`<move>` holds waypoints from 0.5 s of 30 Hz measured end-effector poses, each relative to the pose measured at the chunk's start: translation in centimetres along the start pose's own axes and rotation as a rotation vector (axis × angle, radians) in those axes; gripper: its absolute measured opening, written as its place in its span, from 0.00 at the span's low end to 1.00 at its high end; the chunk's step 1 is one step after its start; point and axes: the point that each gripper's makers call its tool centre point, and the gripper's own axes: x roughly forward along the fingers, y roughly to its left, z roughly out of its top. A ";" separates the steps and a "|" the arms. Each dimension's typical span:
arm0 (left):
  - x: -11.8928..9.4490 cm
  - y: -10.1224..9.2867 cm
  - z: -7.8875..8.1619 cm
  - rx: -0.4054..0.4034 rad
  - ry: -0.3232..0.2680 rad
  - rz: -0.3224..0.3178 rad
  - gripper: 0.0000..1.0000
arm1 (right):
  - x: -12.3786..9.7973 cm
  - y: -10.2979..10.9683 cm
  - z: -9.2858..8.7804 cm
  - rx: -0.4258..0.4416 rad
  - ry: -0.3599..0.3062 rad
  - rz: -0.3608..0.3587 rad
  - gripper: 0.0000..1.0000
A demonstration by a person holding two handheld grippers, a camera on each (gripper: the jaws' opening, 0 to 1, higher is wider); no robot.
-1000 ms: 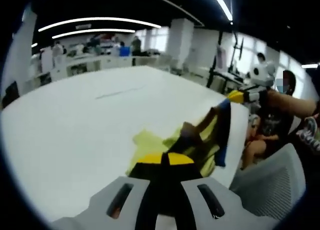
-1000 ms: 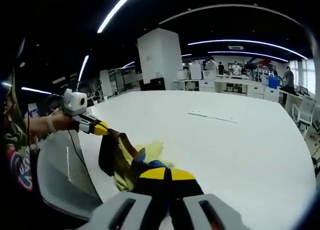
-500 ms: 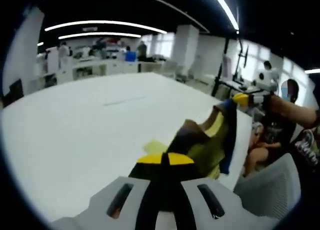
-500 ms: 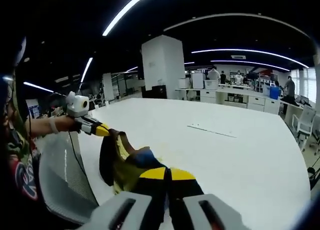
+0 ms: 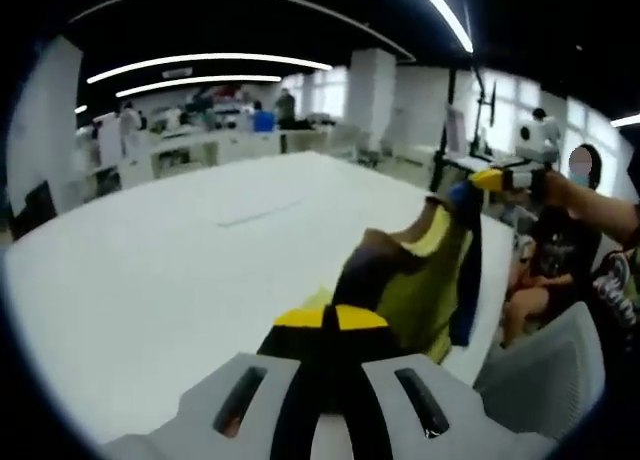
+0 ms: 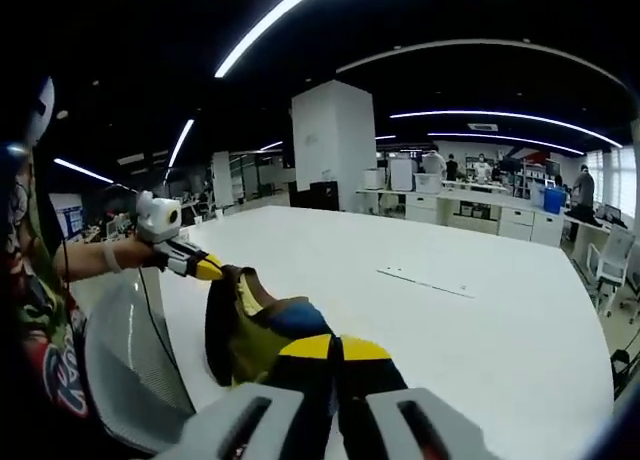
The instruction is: Fold the garment on the visible template until the final outline fits inside the template.
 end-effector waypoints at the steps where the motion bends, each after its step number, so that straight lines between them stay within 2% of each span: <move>1: -0.1 0.0 0.3 0.000 -0.006 0.002 0.00 | 0.0 0.0 0.1 -0.001 -0.001 0.000 0.00; 4: -0.5 0.0 1.2 0.012 -0.026 0.002 0.00 | -0.3 0.3 1.2 0.017 -0.032 0.006 0.00; 7: -1.3 -0.1 3.1 -0.006 -0.081 -0.007 0.00 | -0.8 0.4 2.4 0.014 -0.055 0.003 0.00; 15: -2.7 -0.3 6.0 0.028 -0.131 0.000 0.00 | -2.1 0.3 5.5 0.000 -0.129 0.000 0.00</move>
